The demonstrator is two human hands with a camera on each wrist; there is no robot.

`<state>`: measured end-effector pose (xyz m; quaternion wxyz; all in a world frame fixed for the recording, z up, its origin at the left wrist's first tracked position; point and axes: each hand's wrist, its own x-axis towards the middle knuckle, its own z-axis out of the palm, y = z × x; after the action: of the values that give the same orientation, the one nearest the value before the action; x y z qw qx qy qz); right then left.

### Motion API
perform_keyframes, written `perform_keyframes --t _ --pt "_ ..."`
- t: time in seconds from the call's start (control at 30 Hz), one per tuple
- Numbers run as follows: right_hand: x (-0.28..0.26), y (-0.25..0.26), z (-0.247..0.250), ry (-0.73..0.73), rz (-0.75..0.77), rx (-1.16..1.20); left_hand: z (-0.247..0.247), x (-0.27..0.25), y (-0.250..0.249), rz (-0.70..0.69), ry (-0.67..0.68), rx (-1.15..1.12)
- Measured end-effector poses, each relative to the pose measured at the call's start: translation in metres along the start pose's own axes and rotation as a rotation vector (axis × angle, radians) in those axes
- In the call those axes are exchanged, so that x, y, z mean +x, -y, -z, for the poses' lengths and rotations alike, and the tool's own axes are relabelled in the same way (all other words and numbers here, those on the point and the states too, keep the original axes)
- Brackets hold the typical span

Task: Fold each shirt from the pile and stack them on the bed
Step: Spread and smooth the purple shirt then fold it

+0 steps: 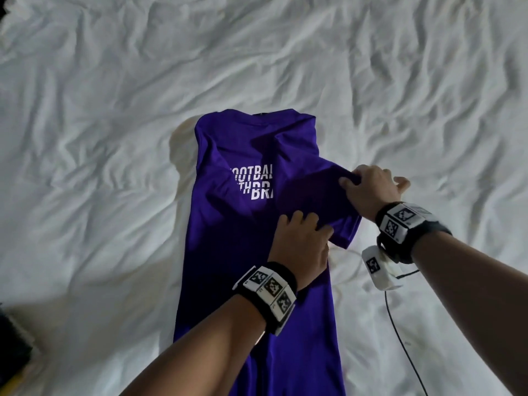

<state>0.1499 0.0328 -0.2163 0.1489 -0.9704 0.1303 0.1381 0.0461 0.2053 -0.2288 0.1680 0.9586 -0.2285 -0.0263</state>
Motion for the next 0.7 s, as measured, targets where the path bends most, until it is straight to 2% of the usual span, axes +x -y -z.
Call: perform_keyframes --t 0.07,0.13,0.2,0.3,0.47,0.57,0.7 --pt "-0.013 0.006 0.005 -0.047 0.056 0.096 0.010 -0.007 0.003 0.119 -0.113 -0.167" --pt "-0.034 0.018 0.013 -0.050 0.060 0.363 0.025 -0.018 0.010 0.196 -0.184 -0.297" --pt "-0.058 0.029 0.017 -0.074 0.023 0.608 0.042 -0.032 0.022 0.223 -0.227 -0.363" --pt "-0.095 0.037 0.010 -0.159 -0.066 0.771 0.061 -0.055 0.049 0.232 -0.275 -0.427" --pt "-0.137 0.035 -0.036 0.005 -0.261 0.838 0.062 -0.097 0.094 0.305 -0.267 -0.421" --pt "-0.151 0.032 -0.057 0.076 -0.272 0.794 0.051 -0.112 0.105 0.351 -0.198 -0.383" --pt "-0.156 0.026 -0.063 0.109 -0.275 0.720 0.040 -0.122 0.111 0.311 -0.115 -0.285"
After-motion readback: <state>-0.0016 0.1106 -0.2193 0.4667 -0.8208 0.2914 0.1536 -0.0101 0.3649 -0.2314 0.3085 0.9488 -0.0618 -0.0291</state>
